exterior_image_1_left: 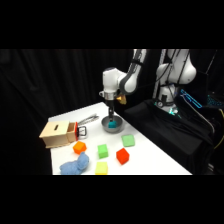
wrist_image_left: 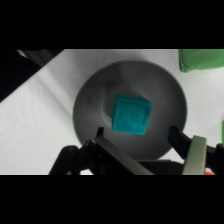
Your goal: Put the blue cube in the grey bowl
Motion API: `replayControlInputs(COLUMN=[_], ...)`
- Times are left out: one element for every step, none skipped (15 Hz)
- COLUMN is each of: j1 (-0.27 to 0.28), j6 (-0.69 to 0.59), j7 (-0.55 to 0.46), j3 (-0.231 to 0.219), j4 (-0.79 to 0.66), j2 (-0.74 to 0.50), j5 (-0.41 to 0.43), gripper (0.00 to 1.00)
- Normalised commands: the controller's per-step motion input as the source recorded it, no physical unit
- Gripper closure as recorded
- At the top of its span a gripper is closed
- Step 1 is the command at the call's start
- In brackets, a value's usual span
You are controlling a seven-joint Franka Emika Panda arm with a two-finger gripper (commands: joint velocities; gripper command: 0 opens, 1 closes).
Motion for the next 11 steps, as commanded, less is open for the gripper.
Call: replayControlInputs(j1=[-0.103,-0.111,-0.094,-0.085,-0.079,-0.078,-0.071,-0.064,-0.055,-0.044,-0.035], j6=[-0.65,-0.7,-0.7,-0.67,-0.61,-0.58,-0.58,-0.57,-0.49,-0.46,-0.42], j7=[-0.43,-0.53,-0.45,-0.37,-0.3,-0.25,-0.08,-0.06,0.04,0.08,0.04], j3=[0.034,0.038,-0.002,-0.028,-0.043,-0.051,-0.046,-0.037,-0.021,-0.008,-0.004], j4=[0.07,0.11,0.14,0.17,0.19,0.22,0.27,0.29,0.3,0.31,0.31], j2=[-0.47,-0.45,-0.4,-0.35,-0.31,-0.27,-0.22,-0.2,-0.17,-0.14,-0.1], j5=[0.19,0.296,0.209,0.133,0.074,0.019,-0.105,-0.107,-0.17,-0.181,-0.155], gripper=[0.0,0.0,0.0,0.0,0.0,0.0,0.0,0.0,0.0,0.0,0.0])
